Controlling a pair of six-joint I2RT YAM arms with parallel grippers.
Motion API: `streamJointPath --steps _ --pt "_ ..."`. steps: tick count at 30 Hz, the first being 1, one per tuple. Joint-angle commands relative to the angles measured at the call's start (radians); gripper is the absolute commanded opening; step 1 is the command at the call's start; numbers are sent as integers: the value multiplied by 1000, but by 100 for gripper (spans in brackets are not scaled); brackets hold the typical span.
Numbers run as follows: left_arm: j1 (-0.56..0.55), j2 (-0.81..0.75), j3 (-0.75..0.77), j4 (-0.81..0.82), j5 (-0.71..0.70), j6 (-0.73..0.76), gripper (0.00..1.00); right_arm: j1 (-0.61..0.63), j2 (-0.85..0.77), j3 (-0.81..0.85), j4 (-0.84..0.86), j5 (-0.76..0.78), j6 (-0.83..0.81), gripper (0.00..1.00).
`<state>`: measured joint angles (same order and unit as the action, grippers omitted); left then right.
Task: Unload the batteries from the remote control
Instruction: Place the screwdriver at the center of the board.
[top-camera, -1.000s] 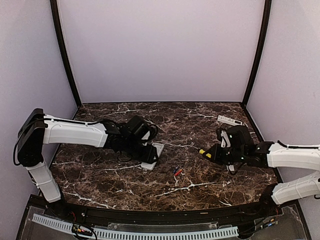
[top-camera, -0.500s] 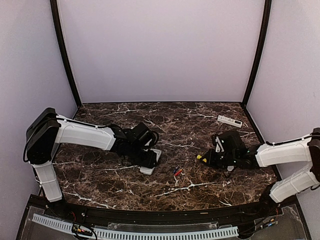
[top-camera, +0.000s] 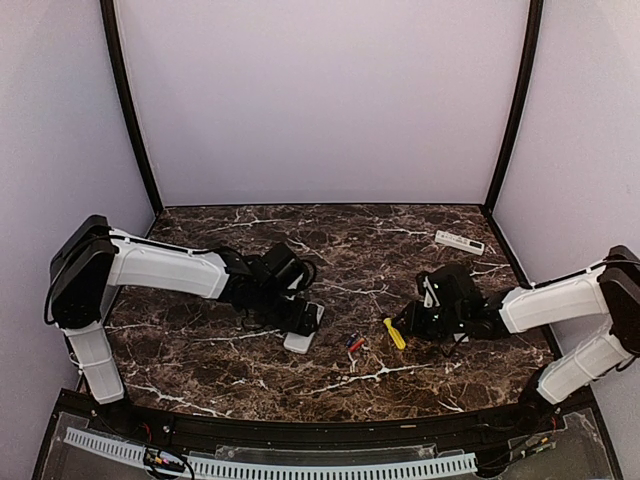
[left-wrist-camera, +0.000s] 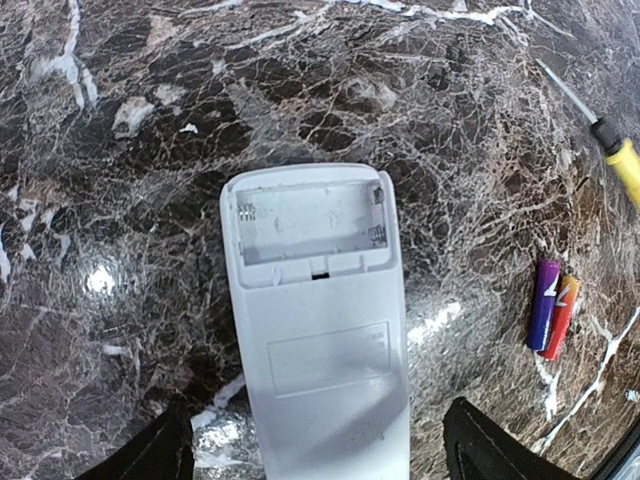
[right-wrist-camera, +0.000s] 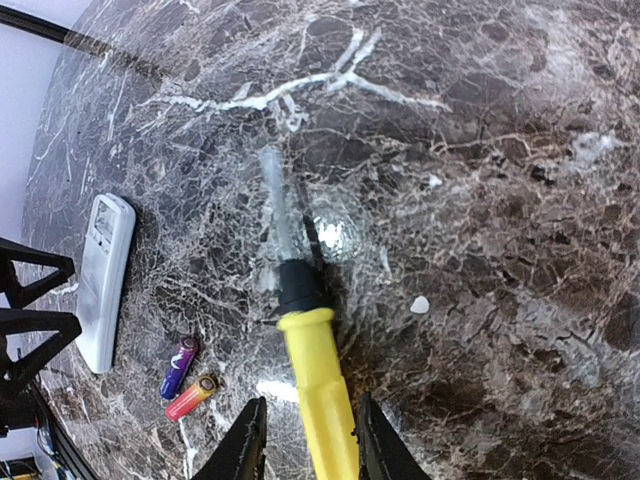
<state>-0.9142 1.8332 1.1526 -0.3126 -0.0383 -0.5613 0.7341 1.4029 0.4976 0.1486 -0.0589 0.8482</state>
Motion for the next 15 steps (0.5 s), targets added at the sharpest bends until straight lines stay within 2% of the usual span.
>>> streamJointPath --steps 1,5,10,15 --pt "58 -88 -3 -29 64 56 86 11 6 2 -41 25 6 33" --pt "181 -184 5 -81 122 156 87 14 -3 9 -79 41 -4 42" --pt "435 -329 43 -120 342 230 87 16 -67 34 -159 81 -17 54" --pt "616 -440 78 -182 342 285 87 -7 -186 143 -384 167 -116 80"
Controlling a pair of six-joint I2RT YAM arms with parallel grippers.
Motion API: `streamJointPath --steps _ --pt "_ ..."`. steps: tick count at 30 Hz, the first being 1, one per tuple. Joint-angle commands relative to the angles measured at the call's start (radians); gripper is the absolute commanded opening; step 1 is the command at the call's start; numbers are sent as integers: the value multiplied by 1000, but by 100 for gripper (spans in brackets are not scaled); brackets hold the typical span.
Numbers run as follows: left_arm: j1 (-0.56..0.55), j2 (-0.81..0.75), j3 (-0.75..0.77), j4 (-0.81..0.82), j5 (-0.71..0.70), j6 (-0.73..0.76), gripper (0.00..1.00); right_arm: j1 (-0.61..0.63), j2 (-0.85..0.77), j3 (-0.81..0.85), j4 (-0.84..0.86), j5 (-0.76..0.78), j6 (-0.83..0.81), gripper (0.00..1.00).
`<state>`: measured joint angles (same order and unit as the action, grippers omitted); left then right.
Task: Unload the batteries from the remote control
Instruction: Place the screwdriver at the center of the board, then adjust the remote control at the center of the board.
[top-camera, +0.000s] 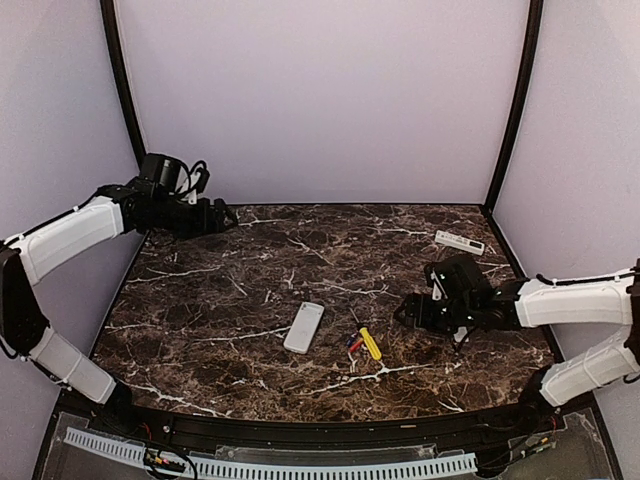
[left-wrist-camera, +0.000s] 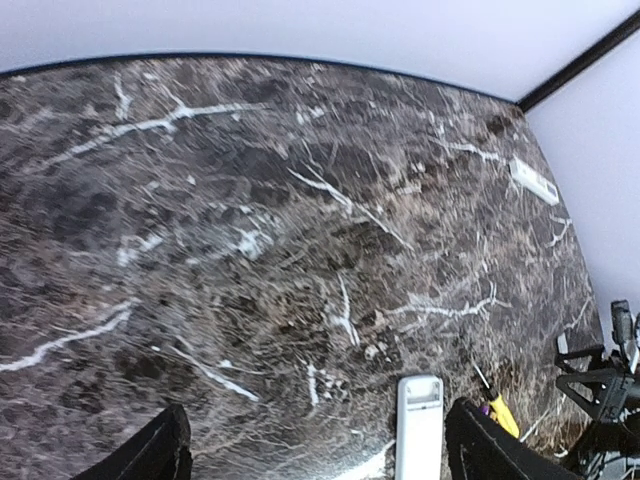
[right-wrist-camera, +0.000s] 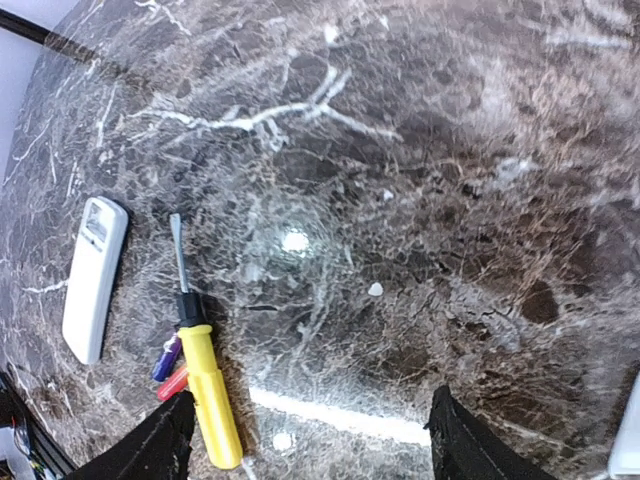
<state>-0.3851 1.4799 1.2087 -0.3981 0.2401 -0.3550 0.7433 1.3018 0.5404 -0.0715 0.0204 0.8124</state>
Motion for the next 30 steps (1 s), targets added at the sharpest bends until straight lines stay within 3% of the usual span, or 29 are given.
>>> streamJointPath --steps 1,6,13,30 --pt "123 -100 20 -100 53 87 87 -37 -97 133 -219 102 -104 84" --pt "195 -212 -29 -88 37 189 87 -208 -60 305 -384 106 -281 89" --pt "204 -313 -87 -69 -24 229 98 -512 169 535 -387 -16 -412 92" --pt "273 -377 -132 -30 24 204 99 -874 675 1010 -409 -175 -577 90"
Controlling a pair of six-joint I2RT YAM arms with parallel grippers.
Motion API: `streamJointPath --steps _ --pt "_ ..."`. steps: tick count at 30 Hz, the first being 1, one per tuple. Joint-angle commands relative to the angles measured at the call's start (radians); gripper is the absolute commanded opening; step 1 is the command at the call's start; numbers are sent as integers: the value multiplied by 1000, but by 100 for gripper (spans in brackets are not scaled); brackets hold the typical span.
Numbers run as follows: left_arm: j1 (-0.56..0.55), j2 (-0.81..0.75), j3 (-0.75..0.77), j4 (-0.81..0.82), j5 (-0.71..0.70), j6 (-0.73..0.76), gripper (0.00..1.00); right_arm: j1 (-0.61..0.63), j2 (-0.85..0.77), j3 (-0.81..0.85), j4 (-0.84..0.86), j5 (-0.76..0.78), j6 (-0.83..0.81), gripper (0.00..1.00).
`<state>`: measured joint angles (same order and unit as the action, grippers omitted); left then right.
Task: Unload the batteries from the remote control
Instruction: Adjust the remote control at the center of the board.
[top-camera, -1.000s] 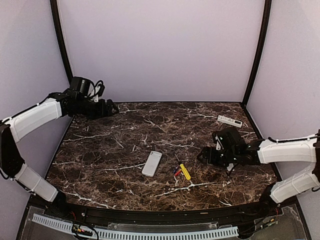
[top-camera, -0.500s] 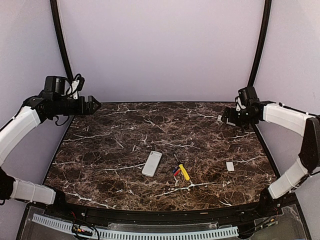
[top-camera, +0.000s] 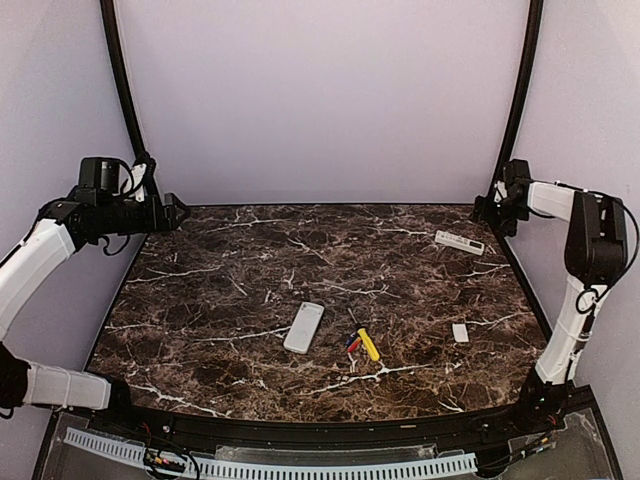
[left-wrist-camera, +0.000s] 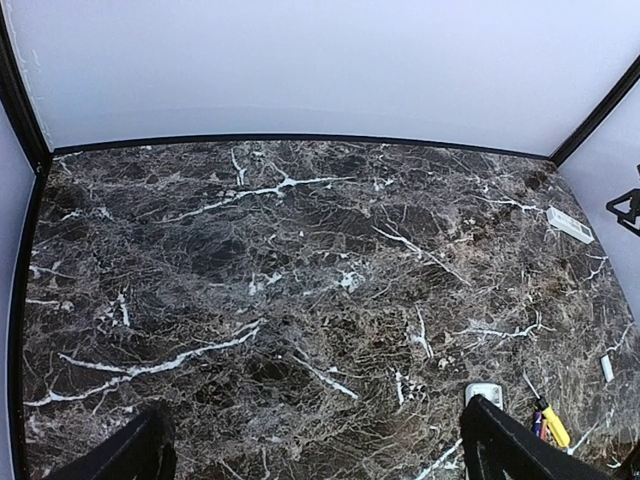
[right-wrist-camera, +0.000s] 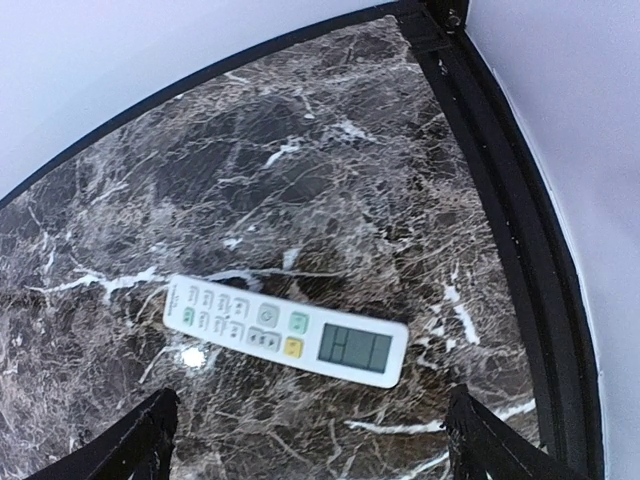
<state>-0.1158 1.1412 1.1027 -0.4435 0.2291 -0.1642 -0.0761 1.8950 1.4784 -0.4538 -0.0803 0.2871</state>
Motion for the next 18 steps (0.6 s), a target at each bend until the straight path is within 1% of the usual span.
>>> streamJointPath --steps 1,4,7,8,13,16,18 --pt "4 -39 -26 18 44 15 99 -69 106 95 -32 -98 -58 90" --pt "3 -33 -31 28 86 20 99 -97 182 166 -58 -132 -80 89" --pt "1 -20 -32 35 195 37 99 -106 268 264 -113 -139 -108 88" --pt "2 -15 -29 35 206 38 99 -108 291 288 -122 -145 -112 88" --pt "2 -23 -37 36 209 48 99 -116 383 373 -145 -209 -133 86" --pt "1 -34 -46 51 207 50 99 -116 417 388 -149 -250 -158 85" --pt "2 -32 -47 54 211 48 99 -116 438 393 -155 -304 -181 82"
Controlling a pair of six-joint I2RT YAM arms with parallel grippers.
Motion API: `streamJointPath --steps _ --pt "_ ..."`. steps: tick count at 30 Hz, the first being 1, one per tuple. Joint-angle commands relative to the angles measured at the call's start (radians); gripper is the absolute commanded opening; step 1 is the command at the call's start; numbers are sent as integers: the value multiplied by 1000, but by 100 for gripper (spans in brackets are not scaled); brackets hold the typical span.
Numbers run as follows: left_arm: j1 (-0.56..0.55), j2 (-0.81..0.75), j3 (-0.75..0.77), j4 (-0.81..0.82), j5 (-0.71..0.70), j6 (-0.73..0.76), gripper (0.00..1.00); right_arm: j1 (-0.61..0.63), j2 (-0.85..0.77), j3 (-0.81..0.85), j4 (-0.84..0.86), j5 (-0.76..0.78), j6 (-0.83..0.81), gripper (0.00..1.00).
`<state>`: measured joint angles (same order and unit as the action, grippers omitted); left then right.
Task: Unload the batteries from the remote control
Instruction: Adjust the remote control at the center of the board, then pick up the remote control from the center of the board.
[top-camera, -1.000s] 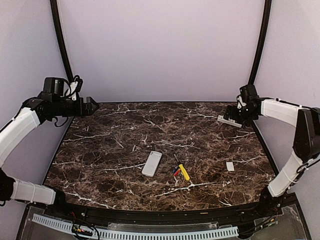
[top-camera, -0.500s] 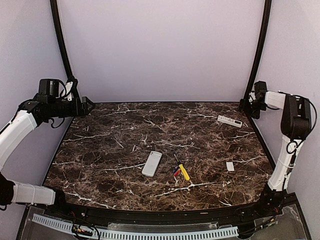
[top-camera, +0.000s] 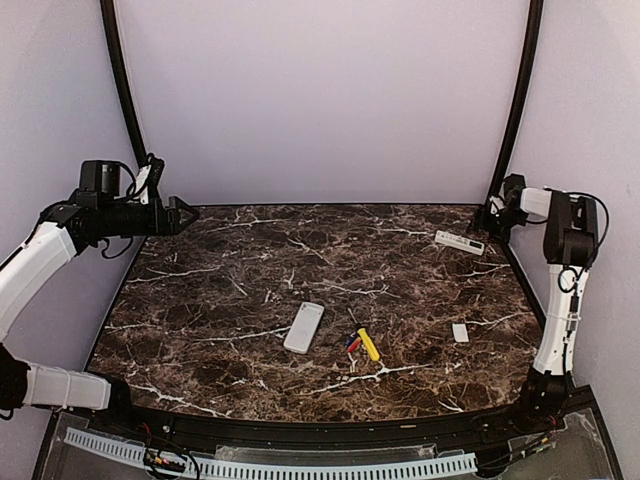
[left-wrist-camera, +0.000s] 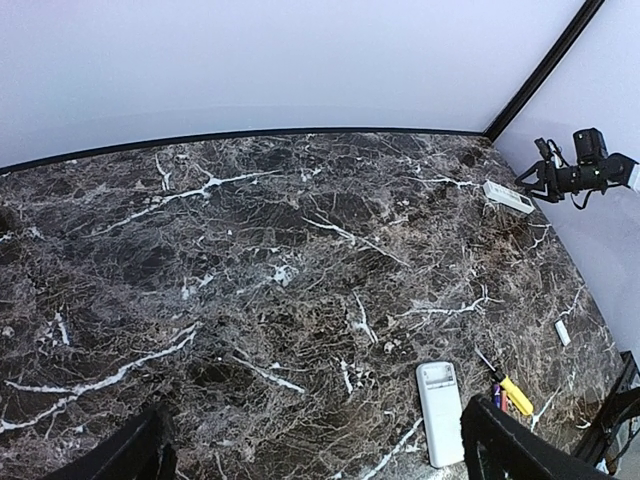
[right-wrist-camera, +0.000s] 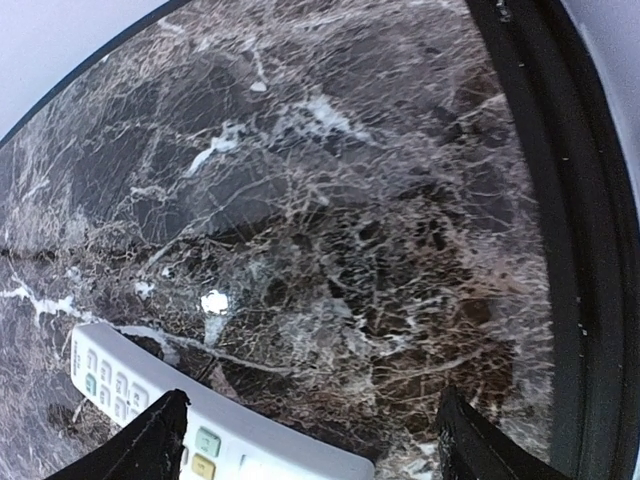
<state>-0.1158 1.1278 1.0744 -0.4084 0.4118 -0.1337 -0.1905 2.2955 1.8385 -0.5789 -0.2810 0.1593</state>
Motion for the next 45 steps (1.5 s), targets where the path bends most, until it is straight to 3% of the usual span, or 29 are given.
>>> streamJointPath --steps 1,8,18,26,30,34,45 --pt "2 -14 -18 15 27 18 99 1 40 38 -48 -110 -71 82" --pt "2 -17 -20 6 1 20 99 2 5 -1 -59 -259 -94 77" --pt "1 -23 -21 1 -7 16 99 59 -108 -136 -51 -299 -84 74" --pt "1 -30 -22 -2 -4 14 99 128 -211 -225 -44 -248 -86 74" --pt "2 -33 -22 -3 -8 14 99 131 -236 -234 -37 -124 -76 75" --pt "1 -36 -23 -6 -18 14 99 143 -243 -240 -38 2 -99 77" --pt "1 -33 -24 -5 -19 16 99 223 -194 -230 -72 109 -120 73"
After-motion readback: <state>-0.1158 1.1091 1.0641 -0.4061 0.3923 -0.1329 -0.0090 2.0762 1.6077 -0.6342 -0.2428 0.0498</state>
